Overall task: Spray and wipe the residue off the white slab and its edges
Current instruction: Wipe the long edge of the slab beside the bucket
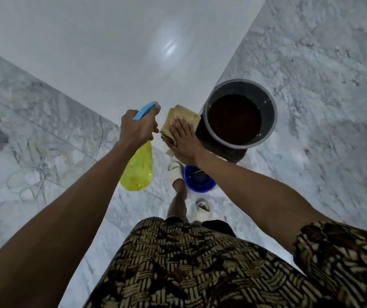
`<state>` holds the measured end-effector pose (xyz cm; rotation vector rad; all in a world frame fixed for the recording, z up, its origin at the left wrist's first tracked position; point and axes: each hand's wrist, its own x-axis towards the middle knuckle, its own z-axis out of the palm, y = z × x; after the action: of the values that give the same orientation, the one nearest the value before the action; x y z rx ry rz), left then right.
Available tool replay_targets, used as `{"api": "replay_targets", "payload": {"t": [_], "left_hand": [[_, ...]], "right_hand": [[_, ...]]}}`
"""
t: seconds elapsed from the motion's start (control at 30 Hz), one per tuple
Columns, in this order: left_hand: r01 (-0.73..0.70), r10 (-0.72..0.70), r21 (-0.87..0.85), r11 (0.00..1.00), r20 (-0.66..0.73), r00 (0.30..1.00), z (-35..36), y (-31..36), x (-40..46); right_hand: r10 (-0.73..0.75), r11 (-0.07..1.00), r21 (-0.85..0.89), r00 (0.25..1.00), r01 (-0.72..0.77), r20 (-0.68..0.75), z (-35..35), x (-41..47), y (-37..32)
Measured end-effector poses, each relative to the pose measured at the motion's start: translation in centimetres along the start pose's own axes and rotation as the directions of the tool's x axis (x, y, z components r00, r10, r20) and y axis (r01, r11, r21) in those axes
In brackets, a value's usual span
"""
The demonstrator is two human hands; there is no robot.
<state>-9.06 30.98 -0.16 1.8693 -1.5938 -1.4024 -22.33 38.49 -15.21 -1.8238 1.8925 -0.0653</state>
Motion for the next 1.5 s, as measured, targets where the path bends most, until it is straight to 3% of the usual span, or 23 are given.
{"api": "replay_targets", "payload": {"t": [0.1, 0.2, 0.27, 0.3, 0.33, 0.4, 0.43, 0.5, 0.57, 0.67, 0.73, 1.0, 1.4, 1.5], "left_hand": [[0.000, -0.001, -0.028, 1.000, -0.037, 0.999, -1.0, -2.6, -4.2], [0.020, -0.024, -0.068, 0.997, -0.052, 0.998, -1.9, -4.2, -6.9], [0.008, -0.014, -0.106, 0.994, -0.057, 0.998, -2.3, -4.2, -8.5], [0.000, -0.006, -0.112, 0.994, -0.060, 0.998, -2.4, -4.0, -9.3], [-0.012, 0.004, -0.111, 0.994, -0.065, 0.998, -2.6, -3.7, -9.9], [-0.034, 0.027, -0.102, 0.994, -0.077, 0.997, -2.7, -2.6, -10.9], [-0.044, 0.036, -0.093, 0.995, -0.085, 0.996, -2.8, -1.8, -11.2], [-0.058, 0.051, -0.080, 0.995, -0.086, 0.995, -2.7, -0.5, -11.4], [-0.092, 0.088, -0.063, 0.994, -0.063, 0.994, -2.1, 0.9, -11.4], [-0.137, 0.137, -0.038, 0.990, -0.004, 0.991, -0.2, 3.2, -11.3], [-0.147, 0.149, -0.032, 0.989, 0.047, 0.988, 1.4, 4.8, -10.6], [-0.222, 0.216, 0.008, 0.975, 0.210, 0.954, 7.7, 10.4, -5.5], [-0.129, 0.099, 0.097, 0.987, 0.270, 0.958, 12.9, 15.7, 4.1], [-0.139, 0.115, 0.069, 0.988, 0.269, 0.956, 14.0, 17.9, 4.8]], "right_hand": [[-0.090, 0.996, 0.029, 0.995, 0.088, 0.047, 2.4, -4.2, -3.6], [-0.158, 0.980, 0.150, 0.969, 0.130, 0.192, 3.3, -7.4, -6.6], [-0.184, 0.942, 0.332, 0.898, 0.045, 0.399, 3.1, -9.3, -8.6], [-0.148, 0.885, 0.453, 0.862, -0.103, 0.484, 3.0, -10.3, -9.2], [-0.085, 0.782, 0.557, 0.838, -0.279, 0.539, 2.7, -11.4, -9.6], [-0.037, 0.545, 0.721, 0.847, -0.428, 0.531, 1.7, -13.3, -9.6], [-0.048, 0.464, 0.782, 0.869, -0.417, 0.492, 0.5, -14.2, -9.3], [0.057, 0.084, 0.903, 0.907, -0.421, 0.418, -1.7, -14.5, -7.8], [0.155, -0.152, 0.931, 0.922, -0.332, 0.354, -4.5, -13.7, -5.5], [0.317, -0.276, 0.954, 0.925, -0.121, 0.209, -9.7, -12.9, -1.3], [0.322, -0.365, 0.930, 0.932, -0.037, 0.163, -12.5, -12.4, 1.5], [0.393, -0.457, 0.887, 0.911, 0.072, 0.128, -19.6, -9.3, 7.3], [0.506, -0.524, 0.834, 0.851, 0.173, 0.141, -23.3, -2.3, 13.0], [0.566, -0.491, 0.851, 0.811, 0.187, 0.148, -23.8, -0.8, 15.1]]}}
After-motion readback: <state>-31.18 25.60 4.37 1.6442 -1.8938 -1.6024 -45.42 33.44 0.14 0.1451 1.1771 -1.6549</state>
